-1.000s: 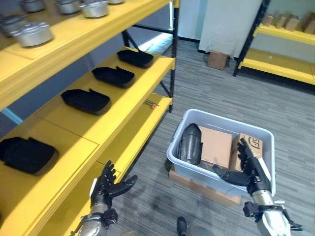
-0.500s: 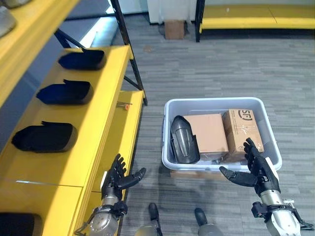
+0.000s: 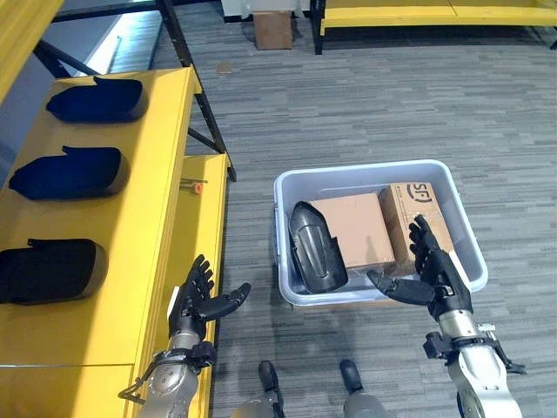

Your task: Move parts from the plastic box to the shelf.

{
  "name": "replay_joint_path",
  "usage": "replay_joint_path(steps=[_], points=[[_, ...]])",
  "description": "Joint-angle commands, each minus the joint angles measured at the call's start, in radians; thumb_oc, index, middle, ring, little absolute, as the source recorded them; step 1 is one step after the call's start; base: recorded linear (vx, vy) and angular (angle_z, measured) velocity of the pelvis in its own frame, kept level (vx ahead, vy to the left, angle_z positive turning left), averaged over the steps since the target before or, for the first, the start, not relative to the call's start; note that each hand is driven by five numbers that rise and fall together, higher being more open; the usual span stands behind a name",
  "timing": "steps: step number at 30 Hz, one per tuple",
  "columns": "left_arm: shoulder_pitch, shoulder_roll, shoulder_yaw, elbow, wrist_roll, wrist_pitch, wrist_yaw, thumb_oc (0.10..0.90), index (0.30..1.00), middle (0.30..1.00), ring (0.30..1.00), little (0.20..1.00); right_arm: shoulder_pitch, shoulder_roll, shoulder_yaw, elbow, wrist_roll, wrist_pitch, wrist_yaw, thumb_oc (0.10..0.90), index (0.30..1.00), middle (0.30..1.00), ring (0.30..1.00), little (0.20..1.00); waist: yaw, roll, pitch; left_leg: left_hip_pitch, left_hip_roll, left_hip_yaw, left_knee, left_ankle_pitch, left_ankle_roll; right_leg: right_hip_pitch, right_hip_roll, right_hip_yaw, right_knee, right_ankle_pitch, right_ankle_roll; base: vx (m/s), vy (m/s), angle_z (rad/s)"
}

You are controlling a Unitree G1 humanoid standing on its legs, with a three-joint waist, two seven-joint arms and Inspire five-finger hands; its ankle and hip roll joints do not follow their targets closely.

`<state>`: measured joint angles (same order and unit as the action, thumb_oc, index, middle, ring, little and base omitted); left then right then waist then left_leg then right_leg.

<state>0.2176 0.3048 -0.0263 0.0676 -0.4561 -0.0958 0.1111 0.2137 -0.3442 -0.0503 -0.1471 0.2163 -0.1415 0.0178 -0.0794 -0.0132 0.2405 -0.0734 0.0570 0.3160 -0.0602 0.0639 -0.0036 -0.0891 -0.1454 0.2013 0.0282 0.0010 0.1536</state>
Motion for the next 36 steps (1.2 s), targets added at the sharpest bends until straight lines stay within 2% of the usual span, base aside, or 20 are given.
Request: replay_joint_path(steps=[1,3,5,6,8,9,10,12,14,18,22,25,27,28,30,32,33,35,36], points=[[-0.044,0.087,0.047,-0.095,0.026,-0.101,0.007,0.900,1.000,1.000,1.000,1.000,-0.060,-0.045,-0.025,-0.090,-0.040,-0.104,-0.030,0.900,1.000,1.000,1.000,1.000,-0.008,-0.001,-0.018,-0.063,0.056,-0.043,0.097,-0.039,-0.014,-0.087,-0.081,-0.144,0.226,0.065,0.044,-0.02,0.052,-0.33],[-0.044,0.092,0.056,-0.098,0.024,-0.100,0.008,0.900,1.000,1.000,1.000,1.000,-0.077,-0.055,-0.020,-0.087,-0.057,-0.103,-0.040,0.900,1.000,1.000,1.000,1.000,0.009,-0.003,-0.020,-0.053,0.065,-0.034,0.101,-0.066,-0.029,-0.072,-0.145,-0.210,0.171,0.075,0.043,0.05,-0.061,-0.27],[-0.043,0.097,0.073,-0.099,0.021,-0.102,0.022,0.900,1.000,1.000,1.000,1.000,-0.133,-0.070,0.001,-0.076,-0.067,-0.106,-0.052,0.900,1.000,1.000,1.000,1.000,0.037,-0.014,-0.009,-0.062,0.109,0.007,0.140,-0.074,-0.051,-0.079,-0.226,-0.347,0.042,0.144,0.044,0.02,-0.246,-0.47],[-0.040,0.097,0.077,-0.092,0.018,-0.105,0.025,0.900,1.000,1.000,1.000,1.000,-0.145,-0.086,0.008,-0.080,-0.069,-0.101,-0.048,0.900,1.000,1.000,1.000,1.000,0.047,-0.039,-0.011,-0.066,0.123,0.005,0.173,-0.088,-0.074,-0.055,-0.240,-0.355,-0.007,0.146,0.056,0.09,-0.227,-0.79],[-0.039,0.098,0.075,-0.082,0.021,-0.104,0.023,0.900,1.000,1.000,1.000,1.000,-0.153,-0.092,0.013,-0.082,-0.070,-0.098,-0.039,0.900,1.000,1.000,1.000,1.000,0.045,-0.052,-0.009,-0.071,0.127,-0.008,0.183,-0.087,-0.081,-0.040,-0.241,-0.340,-0.008,0.150,0.064,0.05,-0.171,-0.33],[-0.043,0.093,0.070,-0.079,0.018,-0.105,0.022,0.900,1.000,1.000,1.000,1.000,-0.157,-0.100,0.014,-0.080,-0.078,-0.098,-0.039,0.900,1.000,1.000,1.000,1.000,0.040,-0.061,-0.006,-0.082,0.126,-0.010,0.177,-0.062,-0.079,-0.055,-0.233,-0.313,0.004,0.152,0.063,-0.01,-0.223,0.47],[-0.039,0.086,0.071,-0.079,0.014,-0.105,0.023,0.900,1.000,1.000,1.000,1.000,-0.159,-0.110,0.013,-0.092,-0.082,-0.097,-0.033,0.900,1.000,1.000,1.000,1.000,0.040,-0.059,-0.008,-0.084,0.141,-0.025,0.163,-0.041,-0.092,-0.070,-0.212,-0.301,0.030,0.128,0.060,-0.02,-0.217,0.44],[-0.016,0.069,0.072,-0.087,0.010,-0.101,0.015,0.900,1.000,1.000,1.000,1.000,-0.154,-0.120,0.018,-0.106,-0.074,-0.093,-0.024,0.900,1.000,1.000,1.000,1.000,0.047,-0.057,-0.010,-0.072,0.162,-0.023,0.148,-0.028,-0.104,-0.069,-0.201,-0.334,0.038,0.108,0.053,0.05,-0.226,0.27],[-0.005,0.059,0.068,-0.092,0.002,-0.094,-0.003,0.900,1.000,1.000,1.000,1.000,-0.163,-0.145,0.018,-0.116,-0.075,-0.089,-0.016,0.900,1.000,1.000,1.000,1.000,0.048,-0.045,-0.006,-0.078,0.202,-0.039,0.133,0.005,-0.124,-0.064,-0.170,-0.356,0.051,0.069,0.040,0.04,-0.275,-0.01],[0.006,0.054,0.069,-0.099,-0.002,-0.092,-0.009,0.900,1.000,1.000,1.000,1.000,-0.185,-0.171,0.029,-0.125,-0.083,-0.087,-0.016,0.900,1.000,1.000,1.000,1.000,0.050,-0.029,0.007,-0.075,0.222,-0.041,0.116,0.025,-0.137,-0.068,-0.154,-0.376,0.062,0.049,0.036,0.00,-0.157,0.01],[0.028,0.058,0.067,-0.117,-0.009,-0.090,-0.030,0.900,1.000,1.000,1.000,1.000,-0.255,-0.266,0.036,-0.140,-0.160,-0.088,-0.032,0.900,1.000,1.000,1.000,1.000,0.059,-0.004,0.036,-0.087,0.253,-0.040,0.078,0.065,-0.151,-0.112,-0.120,-0.379,0.089,0.023,0.025,-0.01,-0.151,0.00],[0.046,0.070,0.065,-0.129,-0.025,-0.091,-0.044,0.900,1.000,1.000,1.000,1.000,-0.330,-0.391,0.038,-0.149,-0.247,-0.094,-0.055,0.900,1.000,1.000,1.000,1.000,0.069,0.005,0.056,-0.097,0.260,-0.037,0.065,0.076,-0.154,-0.152,-0.113,-0.377,0.113,0.017,0.024,-0.03,-0.079,0.04],[0.065,0.090,0.066,-0.141,-0.037,-0.091,-0.056,0.900,1.000,1.000,1.000,1.000,-0.409,-0.525,0.057,-0.141,-0.289,-0.098,-0.062,0.900,1.000,1.000,1.000,1.000,0.081,0.008,0.075,-0.113,0.267,-0.037,0.064,0.083,-0.157,-0.187,-0.105,-0.370,0.139,0.012,0.022,-0.04,-0.058,-0.02],[0.065,0.090,0.067,-0.141,-0.037,-0.091,-0.056,0.900,1.000,1.000,1.000,1.000,-0.410,-0.525,0.058,-0.141,-0.289,-0.098,-0.062,0.900,1.000,1.000,1.000,1.000,0.081,0.008,0.075,-0.114,0.267,-0.037,0.064,0.083,-0.157,-0.187,-0.105,-0.370,0.139,0.012,0.022,-0.05,-0.076,-0.03],[0.071,0.130,0.054,-0.147,-0.063,-0.099,-0.062,0.900,1.000,1.000,1.000,1.000,-0.547,-0.719,0.128,-0.122,-0.315,-0.100,-0.061,0.900,1.000,1.000,1.000,1.000,0.108,0.003,0.104,-0.146,0.273,-0.044,0.076,0.088,-0.162,-0.224,-0.101,-0.373,0.167,0.006,0.019,-0.06,-0.095,-0.01],[0.074,0.143,0.059,-0.150,-0.075,-0.101,-0.061,0.900,1.000,1.000,1.000,1.000,-0.639,-0.842,0.186,-0.103,-0.340,-0.098,-0.057,0.900,1.000,1.000,1.000,1.000,0.115,0.001,0.122,-0.169,0.275,-0.055,0.087,0.089,-0.164,-0.243,-0.101,-0.378,0.186,0.000,0.015,-0.03,-0.093,-0.01],[0.077,0.156,0.059,-0.152,-0.085,-0.106,-0.059,0.900,1.000,1.000,1.000,1.000,-0.720,-0.933,0.245,-0.094,-0.375,-0.100,-0.058,0.900,1.000,1.000,1.000,1.000,0.124,-0.001,0.137,-0.192,0.275,-0.067,0.102,0.088,-0.165,-0.262,-0.101,-0.379,0.206,-0.007,0.013,-0.06,-0.110,0.06],[0.079,0.176,0.069,-0.159,-0.096,-0.111,-0.049,0.900,1.000,1.000,1.000,1.000,-0.843,-1.030,0.335,-0.063,-0.416,-0.090,-0.067,0.900,1.000,1.000,1.000,1.000,0.140,-0.008,0.162,-0.230,0.270,-0.093,0.126,0.089,-0.166,-0.292,-0.102,-0.378,0.237,-0.013,0.005,-0.06,-0.085,0.05],[0.080,0.173,0.071,-0.159,-0.096,-0.111,-0.049,0.900,1.000,1.000,1.000,1.000,-0.862,-1.030,0.353,-0.058,-0.416,-0.091,-0.069,0.900,1.000,1.000,1.000,1.000,0.135,-0.006,0.161,-0.233,0.270,-0.094,0.127,0.089,-0.166,-0.294,-0.102,-0.378,0.239,-0.014,0.005,-0.03,-0.054,0.04]])
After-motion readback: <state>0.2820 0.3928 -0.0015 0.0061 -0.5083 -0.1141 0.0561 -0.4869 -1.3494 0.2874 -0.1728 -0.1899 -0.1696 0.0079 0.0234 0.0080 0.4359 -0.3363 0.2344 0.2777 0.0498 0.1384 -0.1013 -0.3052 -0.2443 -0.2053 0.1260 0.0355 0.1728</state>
